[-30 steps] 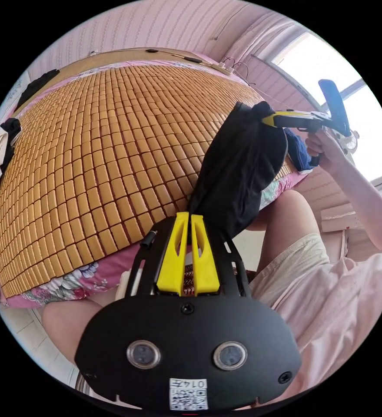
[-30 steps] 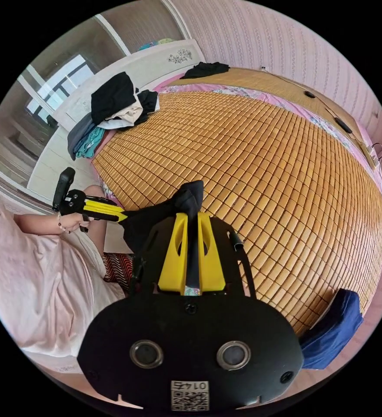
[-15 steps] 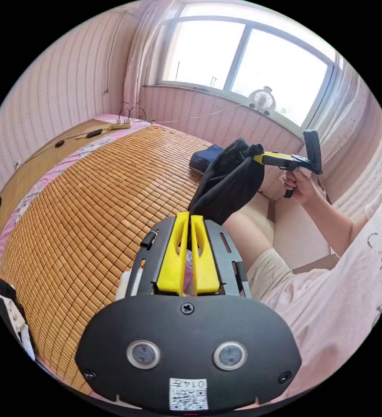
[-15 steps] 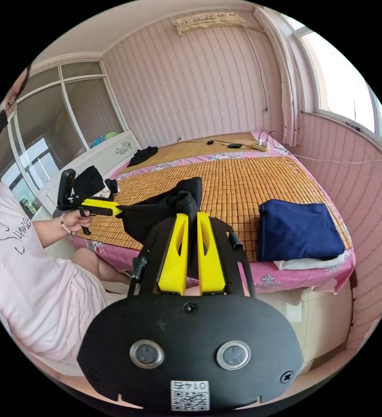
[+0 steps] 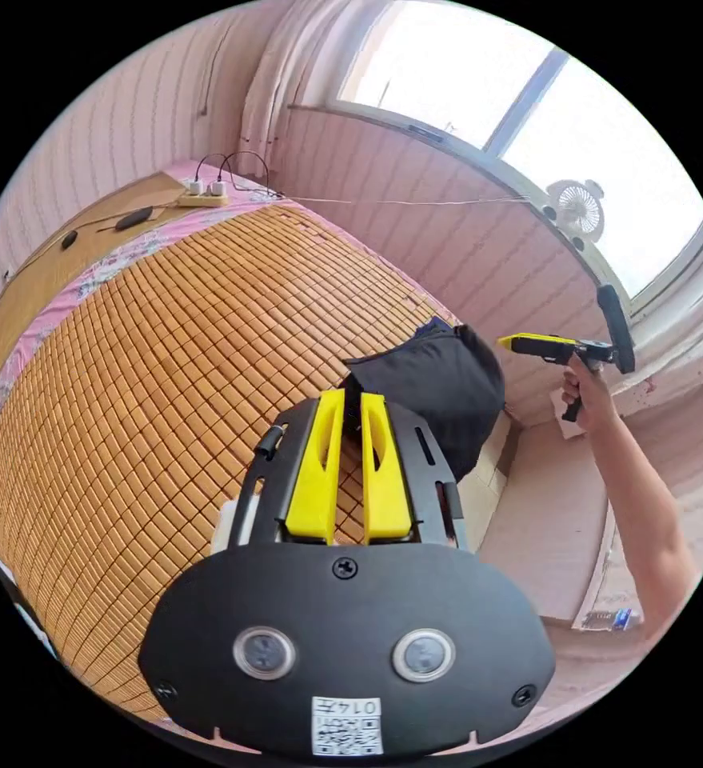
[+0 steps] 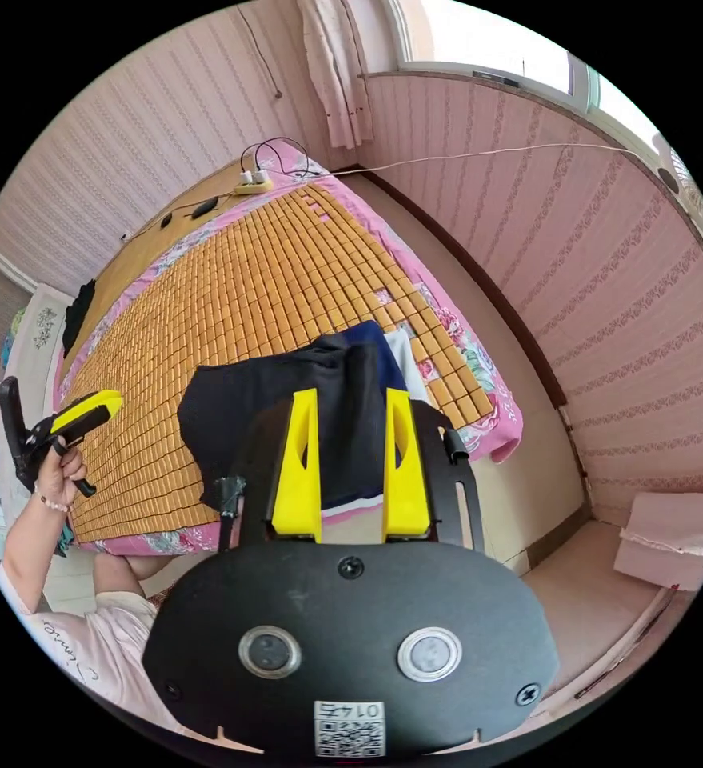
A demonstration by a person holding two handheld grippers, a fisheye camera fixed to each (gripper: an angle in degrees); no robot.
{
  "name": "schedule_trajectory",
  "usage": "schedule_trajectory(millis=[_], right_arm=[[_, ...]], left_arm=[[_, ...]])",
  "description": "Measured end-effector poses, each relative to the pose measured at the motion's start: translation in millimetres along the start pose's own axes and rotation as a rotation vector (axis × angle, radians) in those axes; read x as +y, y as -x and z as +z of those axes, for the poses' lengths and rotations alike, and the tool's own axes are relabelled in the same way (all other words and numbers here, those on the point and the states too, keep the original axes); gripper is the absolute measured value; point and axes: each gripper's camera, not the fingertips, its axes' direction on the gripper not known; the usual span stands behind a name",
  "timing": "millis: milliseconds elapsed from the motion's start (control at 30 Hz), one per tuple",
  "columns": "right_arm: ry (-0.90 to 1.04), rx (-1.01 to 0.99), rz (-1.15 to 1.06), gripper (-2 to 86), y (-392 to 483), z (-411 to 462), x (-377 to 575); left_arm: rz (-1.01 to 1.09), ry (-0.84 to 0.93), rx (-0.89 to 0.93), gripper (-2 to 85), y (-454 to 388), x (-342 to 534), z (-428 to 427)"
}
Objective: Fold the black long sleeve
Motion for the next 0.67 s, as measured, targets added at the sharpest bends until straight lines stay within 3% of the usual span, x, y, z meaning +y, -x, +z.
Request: schedule_trajectory(millis=[67, 267, 433, 667], right_arm=[[-0.115, -0.011, -0.056, 13.4, 15, -14, 27], [-0.227, -0.042, -0.155, 11.1, 79, -43, 135], [-0.195, -0.048, -0.310, 7.7, 186, -48, 217], [-0.120, -0.165, -0.754, 5.8, 391, -66, 243]], left_arm=[[0.029, -0.025, -0.032, 4.5, 11, 23, -16], [0.135, -0.043, -0.148, 4.7, 41, 151, -102], [0.058, -0.097, -0.289, 5.4, 57, 278, -191], [-0.178, -0.513, -0.437, 8.1, 88, 451, -340]])
